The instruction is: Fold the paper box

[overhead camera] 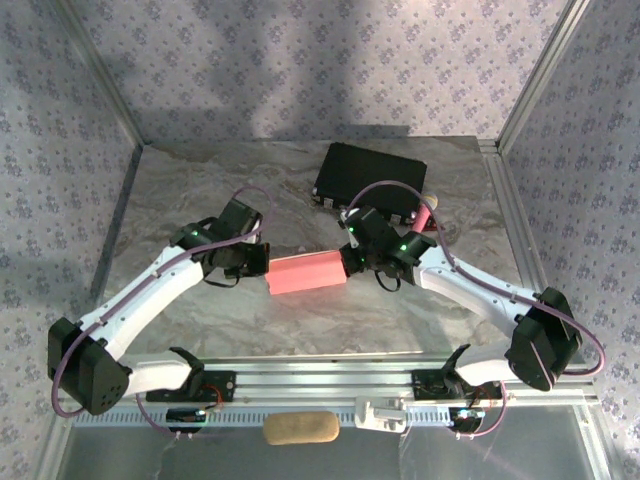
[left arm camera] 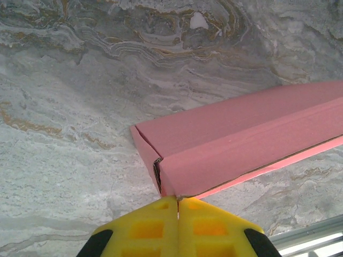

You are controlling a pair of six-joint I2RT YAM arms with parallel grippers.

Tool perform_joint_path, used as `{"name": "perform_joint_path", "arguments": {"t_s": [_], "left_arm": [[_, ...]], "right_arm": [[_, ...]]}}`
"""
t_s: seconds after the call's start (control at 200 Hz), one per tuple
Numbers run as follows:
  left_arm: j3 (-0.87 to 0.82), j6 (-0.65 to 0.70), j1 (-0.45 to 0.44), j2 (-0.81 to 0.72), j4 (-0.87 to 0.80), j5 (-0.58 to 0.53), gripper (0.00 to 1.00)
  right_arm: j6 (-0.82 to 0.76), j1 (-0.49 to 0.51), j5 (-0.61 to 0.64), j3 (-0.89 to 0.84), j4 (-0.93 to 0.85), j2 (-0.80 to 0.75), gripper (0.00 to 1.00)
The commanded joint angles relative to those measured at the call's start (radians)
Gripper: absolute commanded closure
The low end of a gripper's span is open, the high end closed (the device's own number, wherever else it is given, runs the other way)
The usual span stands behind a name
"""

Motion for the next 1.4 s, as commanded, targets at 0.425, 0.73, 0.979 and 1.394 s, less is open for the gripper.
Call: {"name": "perform_joint_path", "arguments": {"t_s": [0.425, 0.73, 0.979, 1.394], "left_arm": [[-0.045, 0.049, -0.003, -0.036, 0.017, 0.017, 1.00], [-0.056, 0.081, -0.002, -0.044, -0.008, -0.016, 1.00], [-0.086, 0.085, -0.006, -0.047, 0.006, -0.024, 1.00], [-0.121, 0.072, -0.030, -0.056, 0.019, -0.057, 1.00]], "right_arm": [[0.010, 0.022, -0.020, 0.000, -0.054, 0.021, 1.00], [-0.023, 0.025, -0.006, -0.020, -0.034, 0.014, 1.00], [-0.044, 0.041, 0.029, -0.040, -0.024, 0.031, 1.00], [-0.047, 0.063, 0.077, -0.033, -0.034, 0.046, 1.00]]}}
